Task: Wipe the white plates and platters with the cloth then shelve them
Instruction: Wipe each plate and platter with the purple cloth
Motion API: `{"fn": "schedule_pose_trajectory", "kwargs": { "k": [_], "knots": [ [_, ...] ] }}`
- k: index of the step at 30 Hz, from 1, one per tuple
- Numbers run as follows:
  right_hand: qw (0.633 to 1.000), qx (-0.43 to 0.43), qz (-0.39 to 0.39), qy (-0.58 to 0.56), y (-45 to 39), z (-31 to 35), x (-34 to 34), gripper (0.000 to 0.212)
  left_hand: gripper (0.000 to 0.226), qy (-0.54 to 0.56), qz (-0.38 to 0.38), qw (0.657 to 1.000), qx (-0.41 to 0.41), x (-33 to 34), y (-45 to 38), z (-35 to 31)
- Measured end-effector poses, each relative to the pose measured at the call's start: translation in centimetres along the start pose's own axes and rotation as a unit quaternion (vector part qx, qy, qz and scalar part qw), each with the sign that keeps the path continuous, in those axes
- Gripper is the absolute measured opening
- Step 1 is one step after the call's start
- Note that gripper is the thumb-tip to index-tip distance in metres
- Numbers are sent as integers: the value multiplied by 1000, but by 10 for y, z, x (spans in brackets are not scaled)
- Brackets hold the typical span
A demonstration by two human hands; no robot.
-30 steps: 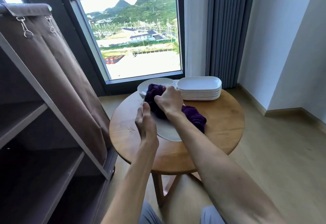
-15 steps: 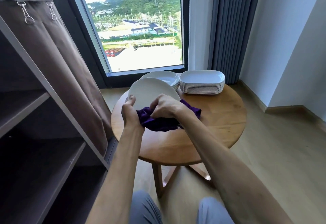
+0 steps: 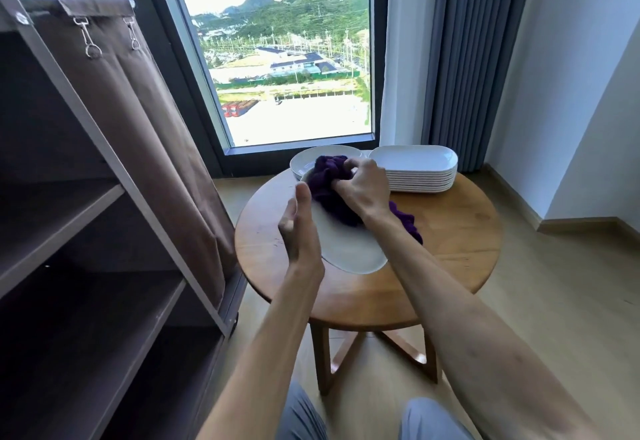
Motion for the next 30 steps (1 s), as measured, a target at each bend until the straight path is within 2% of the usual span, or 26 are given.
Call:
{"fn": "schedule_pose_trajectory", "kwargs": {
  "k": [2, 5, 8, 10, 12, 14, 15, 16, 19, 21, 24, 26, 28, 30],
  "knots": [
    [995, -26, 61, -80, 9, 9, 3, 19, 59, 11, 4, 1000, -7, 9, -2, -5],
    [968, -32, 228, -101, 21, 18, 9, 13, 59, 35, -9, 999, -33, 9, -16, -13],
    [937, 14, 349, 13, 23, 8, 5, 7, 38, 61, -31, 996, -49, -1, -28, -16],
    [914, 27, 387, 115, 24, -7, 3, 12, 20, 32, -26, 998, -43, -9, -31, -17],
    [915, 56, 356, 180, 22, -26, 1, 7, 18, -17, -18, 1000, -14, -15, -32, -19],
    [932, 99, 268, 222, 16, -45, -3, 35, 24, -22, 4, 1000, -5, -16, -29, -17],
    [944, 111, 207, 233, 12, -48, -7, 44, 25, -22, 9, 1000, -6, -16, -27, -16],
    [955, 106, 149, 235, 9, -47, -10, 44, 26, -24, 5, 1000, -10, -15, -24, -12],
    [984, 74, 32, 157, -2, -33, -11, 14, 15, -29, 3, 999, -33, -8, -13, -2],
    [993, 57, -2, 100, -5, -19, -7, 9, 22, -36, 5, 999, -36, -1, -3, 5],
    [999, 25, 29, 8, -3, 0, -2, 10, 43, -10, -22, 998, -52, 9, 3, 3],
    [992, -5, 118, -53, 7, 6, 1, 8, 53, 23, -22, 997, -72, 14, -5, -3],
    [971, -19, 228, -72, 22, 6, 3, 3, 51, 44, -26, 995, -85, 11, -16, -5],
    [954, -10, 297, -32, 30, 1, 3, 6, 36, 49, -41, 993, -99, 5, -18, -2]
  ]
}}
Point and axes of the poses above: each hand's wrist, its own y-axis away from the middle knuckle, its own x-axis out of the palm, z = x × y, the point moved 4 cm from there along -y, towards the middle knuckle, and after that the axes turned 5 degrees about -z, right-handed, at the moved point
